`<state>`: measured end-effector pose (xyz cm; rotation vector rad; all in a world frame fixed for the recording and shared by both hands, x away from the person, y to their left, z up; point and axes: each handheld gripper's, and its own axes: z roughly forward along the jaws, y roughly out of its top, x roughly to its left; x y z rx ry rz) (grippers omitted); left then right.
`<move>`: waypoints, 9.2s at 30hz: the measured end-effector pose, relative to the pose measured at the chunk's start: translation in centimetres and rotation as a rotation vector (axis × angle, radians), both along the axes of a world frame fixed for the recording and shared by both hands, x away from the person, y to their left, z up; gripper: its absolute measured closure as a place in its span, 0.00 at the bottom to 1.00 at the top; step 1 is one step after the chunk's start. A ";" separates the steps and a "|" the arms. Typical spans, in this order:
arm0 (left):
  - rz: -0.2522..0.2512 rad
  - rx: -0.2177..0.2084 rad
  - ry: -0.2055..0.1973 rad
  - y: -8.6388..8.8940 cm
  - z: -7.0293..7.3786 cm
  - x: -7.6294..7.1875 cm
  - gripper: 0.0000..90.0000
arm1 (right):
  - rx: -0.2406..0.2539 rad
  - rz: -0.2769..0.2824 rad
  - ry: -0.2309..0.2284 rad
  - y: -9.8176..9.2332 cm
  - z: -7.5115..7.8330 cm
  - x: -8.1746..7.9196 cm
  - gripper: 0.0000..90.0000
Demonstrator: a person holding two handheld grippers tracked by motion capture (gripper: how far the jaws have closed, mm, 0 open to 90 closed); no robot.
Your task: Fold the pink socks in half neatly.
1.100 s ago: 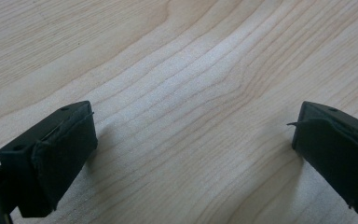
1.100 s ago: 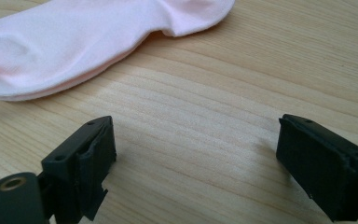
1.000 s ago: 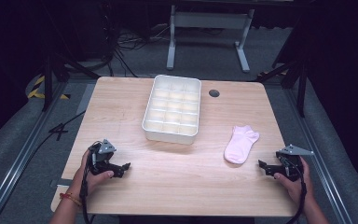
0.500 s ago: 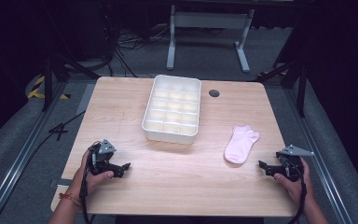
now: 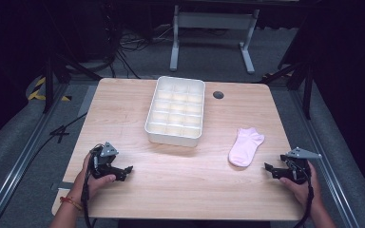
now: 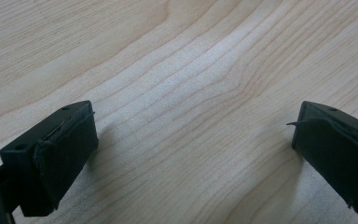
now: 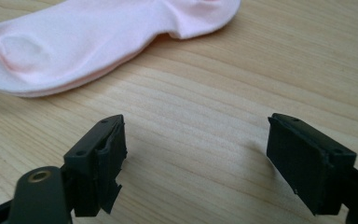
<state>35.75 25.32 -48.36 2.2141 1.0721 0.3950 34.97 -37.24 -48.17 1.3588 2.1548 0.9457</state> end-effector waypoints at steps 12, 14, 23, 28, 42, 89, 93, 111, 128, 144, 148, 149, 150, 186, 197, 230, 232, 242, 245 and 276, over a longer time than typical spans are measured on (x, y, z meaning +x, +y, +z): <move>0.001 0.002 0.002 0.0 0.0 0.0 0.00 | 0.005 0.039 -0.099 1.9 3.2 0.8 0.31; 0.002 0.001 0.002 0.0 0.0 0.0 0.00 | -0.009 0.055 -0.104 2.4 3.6 1.1 0.37; 0.004 -0.001 0.000 0.0 0.0 0.0 0.00 | -0.056 0.122 -0.127 4.9 4.7 2.4 0.40; 0.004 -0.001 0.000 0.0 0.0 0.0 0.00 | -0.063 0.123 -0.117 5.2 4.6 3.1 0.39; 0.004 0.000 0.000 0.0 0.0 -0.1 0.00 | -0.018 0.293 -0.041 7.7 3.1 1.3 0.46; 0.004 -0.001 -0.002 0.0 0.0 -0.1 0.00 | -0.141 0.585 0.022 12.6 1.9 -0.3 0.96; 0.004 -0.001 -0.001 0.0 0.0 -0.1 0.00 | -0.134 0.640 0.026 13.2 2.3 -1.5 0.96; 0.005 0.001 0.009 -0.1 0.1 -0.2 0.00 | -0.108 0.766 0.053 14.9 2.1 -6.1 0.79; 0.008 0.002 0.003 -0.9 0.3 -0.6 0.08 | -0.072 0.460 -0.060 9.0 4.9 -1.9 0.66; -0.279 -0.112 -0.025 -8.8 3.1 -0.9 0.33 | -0.059 0.342 0.060 8.9 2.4 4.4 0.67; -0.366 -0.155 -0.031 -12.6 4.0 -0.6 0.37 | -0.063 0.342 0.079 9.3 1.9 5.0 0.67; -0.392 -0.163 -0.028 -13.6 4.1 -0.5 0.38 | -0.066 0.338 0.081 9.4 1.9 5.1 0.67; -0.415 -0.164 -0.018 -14.7 4.2 -0.4 0.38 | -0.061 0.336 0.088 9.4 1.8 5.3 0.67; -0.744 -0.069 -0.018 -28.3 0.3 -2.5 0.40 | -0.097 0.414 0.125 14.9 1.7 7.1 0.68; -0.706 -0.018 -0.011 -24.2 0.7 -2.9 0.40 | -0.085 0.468 0.115 17.3 1.6 7.1 0.70; -0.691 0.038 -0.028 -21.6 1.2 -4.6 0.44 | -0.093 0.514 0.114 19.3 1.8 7.4 0.91; -0.690 0.024 -0.018 -21.6 1.1 -4.5 0.43 | -0.090 0.508 0.111 19.3 1.8 7.4 0.90; -0.670 0.008 -0.016 -21.5 0.9 -4.6 0.43 | -0.073 0.501 0.108 18.4 2.4 6.6 0.62; -0.668 0.002 -0.017 -21.5 0.9 -4.6 0.43 | -0.086 0.483 0.106 17.6 2.7 5.8 0.55; -0.632 0.021 -0.024 -21.4 0.9 -4.0 0.33 | -0.012 0.523 0.108 17.2 1.6 4.6 0.92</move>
